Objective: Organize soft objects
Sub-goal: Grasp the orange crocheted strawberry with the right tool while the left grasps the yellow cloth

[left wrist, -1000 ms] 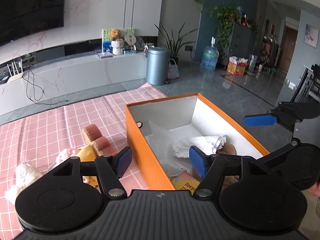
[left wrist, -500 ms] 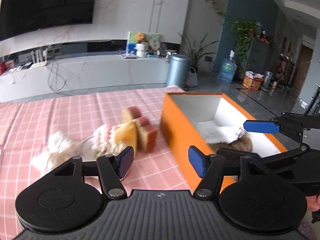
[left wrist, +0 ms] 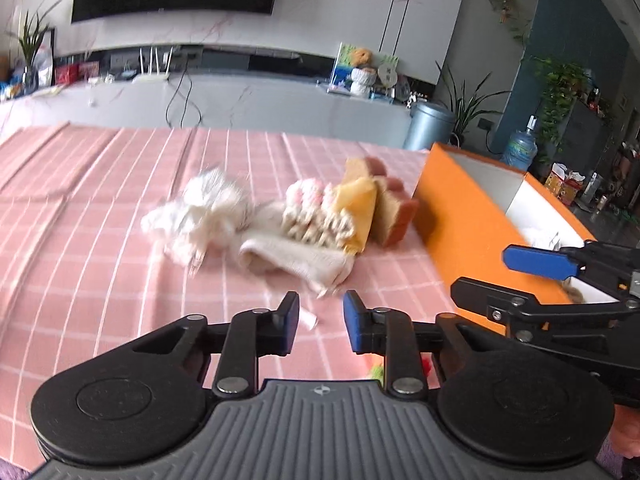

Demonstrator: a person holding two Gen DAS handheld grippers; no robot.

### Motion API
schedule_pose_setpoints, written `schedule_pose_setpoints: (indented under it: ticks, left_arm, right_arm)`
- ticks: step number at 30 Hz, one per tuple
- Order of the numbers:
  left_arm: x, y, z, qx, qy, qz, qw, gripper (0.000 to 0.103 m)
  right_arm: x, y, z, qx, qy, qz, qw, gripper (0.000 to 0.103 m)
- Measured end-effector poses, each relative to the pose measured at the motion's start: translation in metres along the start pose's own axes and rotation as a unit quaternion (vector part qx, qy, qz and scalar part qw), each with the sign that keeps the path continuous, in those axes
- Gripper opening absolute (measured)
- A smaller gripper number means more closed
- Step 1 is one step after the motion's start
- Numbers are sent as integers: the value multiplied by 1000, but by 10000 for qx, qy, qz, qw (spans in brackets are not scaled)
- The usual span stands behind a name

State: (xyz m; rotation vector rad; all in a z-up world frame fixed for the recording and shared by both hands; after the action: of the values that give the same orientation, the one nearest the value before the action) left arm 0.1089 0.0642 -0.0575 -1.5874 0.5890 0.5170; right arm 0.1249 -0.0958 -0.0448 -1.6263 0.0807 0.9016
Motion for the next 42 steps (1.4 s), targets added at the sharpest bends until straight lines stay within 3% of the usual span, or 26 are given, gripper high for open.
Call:
schedule_pose_setpoints:
  ticks: [6,17,26,33,42]
  left_arm:
    - [3,17,16,-122,119,101,9998,29]
    - [15,24,9,122,227,155,9995,29]
    - [24,29,7,156,258,287,9991,29]
    - [26,19,0,336,343,150,9987,29]
    - [43,-33,-20,891,466,-239,9946,32]
  right_arm:
    - [22,15,12,-58,-182,279,9994,48]
    - [51,33,9,133,-296,738,9967,48]
    - [62,40,3,317,-479,810,9951,41]
    - [58,25,-7,330,-549,774,9949,39]
    - [51,-25,-37,-53,-349,742,9966,39]
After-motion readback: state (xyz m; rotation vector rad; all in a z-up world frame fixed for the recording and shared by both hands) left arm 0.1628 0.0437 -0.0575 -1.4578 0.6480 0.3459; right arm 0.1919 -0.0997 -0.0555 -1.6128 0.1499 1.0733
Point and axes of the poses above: each gripper's, at about its wrist camera, not at the fingertips, and x roughly the way its jaws point, z to its left, y to its underside, the point moved 4 cm from there along x, roughly the way its jaws point, and after that the axes turned 10 degrees about -y, right-handed, at the moved point
